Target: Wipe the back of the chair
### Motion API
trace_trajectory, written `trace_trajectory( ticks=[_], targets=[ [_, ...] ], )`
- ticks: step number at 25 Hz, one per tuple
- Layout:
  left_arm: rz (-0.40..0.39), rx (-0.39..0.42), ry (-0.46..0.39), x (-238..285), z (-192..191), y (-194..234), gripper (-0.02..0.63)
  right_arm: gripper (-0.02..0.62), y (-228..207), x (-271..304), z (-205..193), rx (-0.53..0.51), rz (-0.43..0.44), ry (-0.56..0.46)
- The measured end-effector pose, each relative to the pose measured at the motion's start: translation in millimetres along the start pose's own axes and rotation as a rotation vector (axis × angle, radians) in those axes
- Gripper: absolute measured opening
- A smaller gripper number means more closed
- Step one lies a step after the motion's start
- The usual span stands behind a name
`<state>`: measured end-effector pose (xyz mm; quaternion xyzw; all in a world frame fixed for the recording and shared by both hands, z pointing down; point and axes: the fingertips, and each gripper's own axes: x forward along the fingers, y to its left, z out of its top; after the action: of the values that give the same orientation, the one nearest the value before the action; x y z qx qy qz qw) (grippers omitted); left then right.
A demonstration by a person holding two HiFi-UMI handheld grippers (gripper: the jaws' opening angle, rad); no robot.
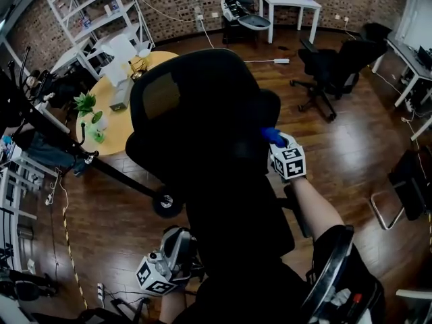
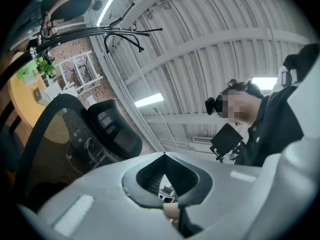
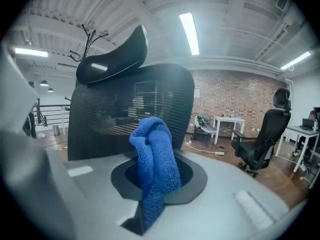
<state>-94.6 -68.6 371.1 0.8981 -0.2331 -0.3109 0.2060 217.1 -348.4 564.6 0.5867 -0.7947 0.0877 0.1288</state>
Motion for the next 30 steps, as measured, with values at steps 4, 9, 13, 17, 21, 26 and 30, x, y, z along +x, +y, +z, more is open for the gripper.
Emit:
trace_trajectory(
  ticks=[4,9,13,17,21,26,30],
  targets=[
    [0.025,0.006,-0.022,-10,2,-2,0.002,0.035,65,-2,12,-0.009,0.134,-0.041],
    [0.114,0.036,-0.087,-41,17,-3,0.002,0.035,197,17,9,-0.031,0.396,-0.018],
    [0.229,0.082,-0.159,-81,37,-10,0.002,0.035,304,34,2,-0.053,0.582,0.02],
    [0.356,0.144,-0.223,-127,54,-19,0.002,0.035,385,48,-17,-0.064,0.709,0.072],
    [0.454,0.19,-0.265,-163,62,-29,0.002,0.035,427,68,-45,-0.079,0.73,0.138],
    [0.479,0.198,-0.254,-169,64,-27,0.002,0.035,408,90,-58,-0.078,0.68,0.159],
    [0.43,0.167,-0.21,-150,59,-13,0.002,0.035,372,89,-62,-0.097,0.648,0.145]
  ],
)
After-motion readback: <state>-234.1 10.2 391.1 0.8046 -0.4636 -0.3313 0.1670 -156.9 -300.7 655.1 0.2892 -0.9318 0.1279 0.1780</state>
